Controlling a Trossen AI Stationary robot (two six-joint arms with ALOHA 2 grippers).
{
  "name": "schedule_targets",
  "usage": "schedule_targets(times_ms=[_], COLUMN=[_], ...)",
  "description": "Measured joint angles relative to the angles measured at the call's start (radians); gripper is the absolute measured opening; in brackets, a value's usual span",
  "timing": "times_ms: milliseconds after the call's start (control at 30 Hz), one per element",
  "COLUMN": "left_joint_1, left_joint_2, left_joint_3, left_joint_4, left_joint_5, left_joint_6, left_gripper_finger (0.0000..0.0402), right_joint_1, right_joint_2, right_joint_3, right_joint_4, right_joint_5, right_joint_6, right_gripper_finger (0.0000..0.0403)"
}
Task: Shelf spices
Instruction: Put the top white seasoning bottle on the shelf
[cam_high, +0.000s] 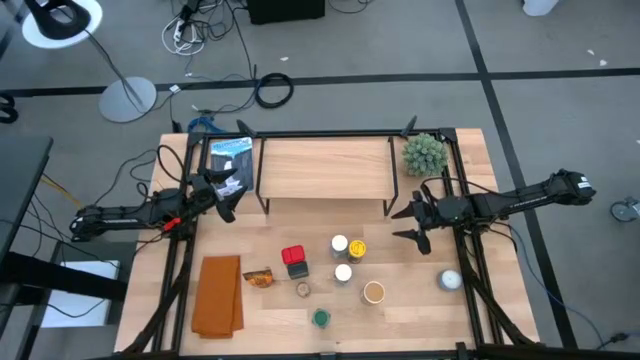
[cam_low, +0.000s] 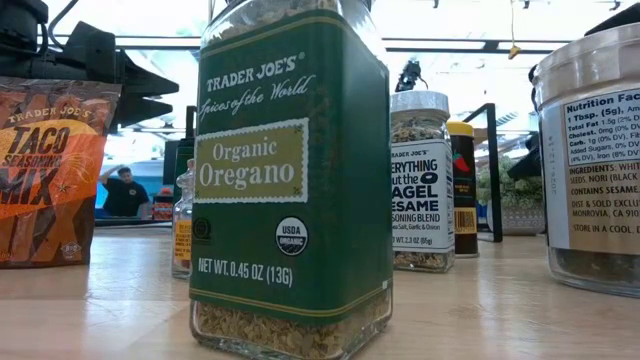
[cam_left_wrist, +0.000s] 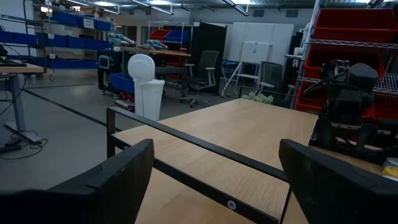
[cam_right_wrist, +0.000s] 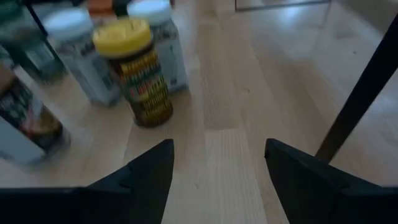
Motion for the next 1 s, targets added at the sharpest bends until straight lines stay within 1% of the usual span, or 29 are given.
schedule_targets(times_ms=[67,133,433,667,1000], left_joint_1=[0.000,0.000,0.000,0.000,0.000], left_joint_2=[0.000,0.000,0.000,0.000,0.000], left_joint_3=[0.000,0.000,0.000,0.000,0.000], left_joint_4=[0.000,0.000,0.000,0.000,0.000], left_joint_5=[0.000,0.000,0.000,0.000,0.000], left_joint_6=[0.000,0.000,0.000,0.000,0.000], left_gripper_finger=[0.0351,0.0351,0.0351,0.0351,0.0351], right_joint_1=[0.000,0.000,0.000,0.000,0.000], right_joint_2=[0.000,0.000,0.000,0.000,0.000], right_joint_3=[0.000,0.000,0.000,0.000,0.000], right_joint_4=[0.031,0.068,0.097,0.106,0.106], right_joint_5=[0.000,0.000,0.000,0.000,0.001], right_joint_6=[0.074,0.113,0.108,0.200,0.203], right_gripper_finger=[0.0253,0.0253,0.0253,0.0253,0.0253])
